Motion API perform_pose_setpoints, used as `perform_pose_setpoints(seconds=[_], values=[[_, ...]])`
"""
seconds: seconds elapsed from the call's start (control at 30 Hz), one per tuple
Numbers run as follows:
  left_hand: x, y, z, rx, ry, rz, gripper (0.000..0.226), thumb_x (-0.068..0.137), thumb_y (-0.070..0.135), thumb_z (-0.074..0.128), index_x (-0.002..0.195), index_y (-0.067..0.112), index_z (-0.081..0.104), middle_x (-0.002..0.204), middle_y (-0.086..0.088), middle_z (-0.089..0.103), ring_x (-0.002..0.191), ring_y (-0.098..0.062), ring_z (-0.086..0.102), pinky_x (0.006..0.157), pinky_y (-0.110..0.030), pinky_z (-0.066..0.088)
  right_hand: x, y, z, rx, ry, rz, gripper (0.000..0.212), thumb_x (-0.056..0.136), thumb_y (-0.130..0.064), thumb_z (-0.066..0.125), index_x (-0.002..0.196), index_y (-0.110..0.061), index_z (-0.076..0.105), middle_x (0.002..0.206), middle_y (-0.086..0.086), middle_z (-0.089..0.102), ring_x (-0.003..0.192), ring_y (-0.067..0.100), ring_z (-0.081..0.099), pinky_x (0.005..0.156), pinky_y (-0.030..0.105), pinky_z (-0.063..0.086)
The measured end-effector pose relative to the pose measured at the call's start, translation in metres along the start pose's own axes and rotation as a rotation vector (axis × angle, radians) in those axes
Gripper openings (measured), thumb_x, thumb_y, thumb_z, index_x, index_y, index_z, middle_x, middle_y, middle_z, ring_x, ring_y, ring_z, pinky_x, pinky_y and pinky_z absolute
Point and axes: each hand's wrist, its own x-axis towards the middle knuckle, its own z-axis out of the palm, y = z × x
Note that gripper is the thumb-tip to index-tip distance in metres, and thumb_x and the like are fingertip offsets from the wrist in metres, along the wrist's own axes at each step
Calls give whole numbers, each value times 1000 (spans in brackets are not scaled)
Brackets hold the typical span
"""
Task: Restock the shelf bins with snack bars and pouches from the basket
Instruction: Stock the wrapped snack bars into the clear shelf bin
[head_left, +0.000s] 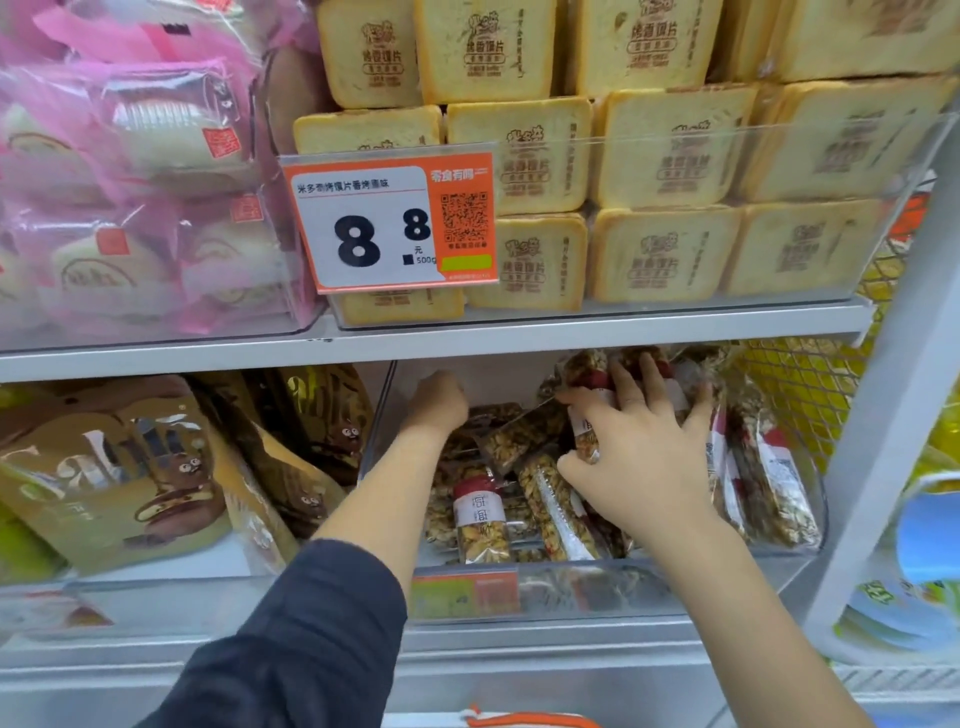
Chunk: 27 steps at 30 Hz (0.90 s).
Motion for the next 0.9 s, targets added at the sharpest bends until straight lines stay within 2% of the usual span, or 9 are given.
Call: perform_pose_setpoints(seconds=[0.1,0.17,0.3,0.4,0.5,0.57,0.63,0.77,0.9], values=[[26,-10,5,193,-155,-47,35,91,2,50,125,5,55,127,-14,55,116,-30,54,93,-33,45,0,2,-1,1,-6,-25,52,80,-43,51,132,-45,43,157,6,24,148,28,3,110,64,-5],[35,-9,3,347,-290,-82,35,87,10,61,122,3,57,108,-12,62,101,-28,61,80,-33,49,1,4,-2,21,-8,-38,52,80,-43,51,132,-44,44,157,6,24,148,29,3,110,64,-6],[42,2,-9,569,-503,-85,38,85,26,68,113,1,62,93,-8,56,82,-21,53,71,-29,45,-1,6,-3,59,-6,-48,52,79,-40,49,130,-43,46,157,7,24,148,30,3,109,63,-9],[45,-1,-6,603,-446,-16,36,81,15,71,115,7,60,113,-9,55,96,-23,54,82,-32,49,-1,7,-5,63,-29,-55,50,81,-43,51,131,-44,44,158,7,22,148,29,0,109,64,-10],[42,-7,0,489,-119,182,26,83,5,63,105,12,53,118,-12,55,104,-27,55,89,-37,49,-1,8,-6,71,-45,-59,48,82,-43,52,130,-44,44,158,5,20,148,27,-3,109,64,-10],[41,-10,3,395,-3,181,34,87,10,56,120,7,51,125,-13,52,112,-30,54,94,-36,47,-4,8,-6,85,-42,-66,50,81,-43,53,130,-45,43,158,4,20,148,27,-3,108,63,-12],[39,-15,7,447,-77,175,38,86,3,54,124,3,49,128,-15,51,112,-30,54,93,-33,46,-6,9,-5,91,-44,-81,52,81,-44,53,132,-46,42,159,4,19,148,26,-4,108,61,-15],[33,-14,-4,448,-144,242,19,82,-5,49,81,14,54,108,-14,60,89,-25,56,73,-28,43,-12,13,-7,117,-36,-116,52,80,-43,54,131,-48,43,159,3,20,148,24,-3,105,57,-20],[37,-15,-4,407,-230,304,36,81,2,64,113,18,58,124,-8,54,107,-25,55,86,-32,49,-18,16,-8,138,-28,-143,54,74,-43,50,127,-47,48,154,5,30,148,26,5,107,59,-15]])
